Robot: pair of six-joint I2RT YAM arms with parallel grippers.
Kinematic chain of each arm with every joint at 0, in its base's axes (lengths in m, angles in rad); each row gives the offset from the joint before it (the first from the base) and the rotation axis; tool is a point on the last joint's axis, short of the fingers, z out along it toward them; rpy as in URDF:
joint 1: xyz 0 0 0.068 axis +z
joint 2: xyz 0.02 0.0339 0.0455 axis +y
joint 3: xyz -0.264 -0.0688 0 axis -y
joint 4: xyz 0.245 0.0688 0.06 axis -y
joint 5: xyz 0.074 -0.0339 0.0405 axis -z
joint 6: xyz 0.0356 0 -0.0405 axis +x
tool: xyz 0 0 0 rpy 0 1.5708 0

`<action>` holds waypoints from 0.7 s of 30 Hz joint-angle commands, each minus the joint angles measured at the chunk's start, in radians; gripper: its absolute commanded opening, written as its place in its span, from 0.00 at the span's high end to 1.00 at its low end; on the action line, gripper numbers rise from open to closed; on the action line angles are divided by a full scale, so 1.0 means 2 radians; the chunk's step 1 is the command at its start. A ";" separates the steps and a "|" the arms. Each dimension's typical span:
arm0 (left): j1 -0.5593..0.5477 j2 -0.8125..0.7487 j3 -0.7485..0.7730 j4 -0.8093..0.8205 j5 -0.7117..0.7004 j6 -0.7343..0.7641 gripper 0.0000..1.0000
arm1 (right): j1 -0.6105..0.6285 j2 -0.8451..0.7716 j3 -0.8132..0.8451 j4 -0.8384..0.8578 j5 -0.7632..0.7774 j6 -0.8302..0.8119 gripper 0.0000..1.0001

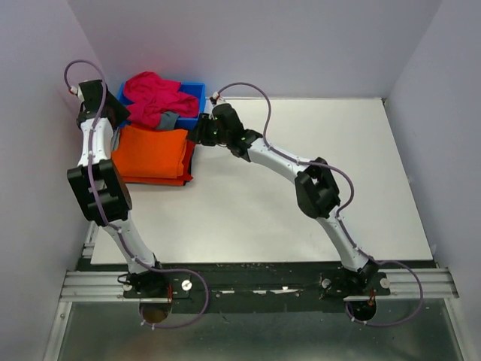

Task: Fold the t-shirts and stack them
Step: Put the neatly folded tshirt into the corner of the board with both arms

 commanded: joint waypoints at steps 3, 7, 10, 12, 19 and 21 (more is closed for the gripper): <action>0.000 -0.122 -0.014 -0.017 0.004 -0.018 0.44 | 0.027 -0.061 -0.023 0.025 -0.038 -0.017 0.77; 0.002 -0.144 -0.063 -0.030 0.039 -0.044 0.99 | 0.049 -0.032 0.008 0.017 -0.068 0.015 0.99; 0.001 -0.135 -0.097 -0.011 0.057 -0.058 1.00 | 0.057 -0.003 0.014 0.046 -0.085 0.061 0.99; 0.001 -0.116 -0.124 0.022 0.063 -0.067 1.00 | 0.057 0.030 0.025 0.069 -0.092 0.108 0.99; 0.004 0.017 -0.124 0.083 0.100 -0.067 1.00 | 0.052 0.123 0.047 0.086 -0.072 0.247 0.99; 0.004 0.045 -0.123 0.096 0.109 -0.067 1.00 | 0.047 0.128 0.032 0.086 -0.073 0.271 0.99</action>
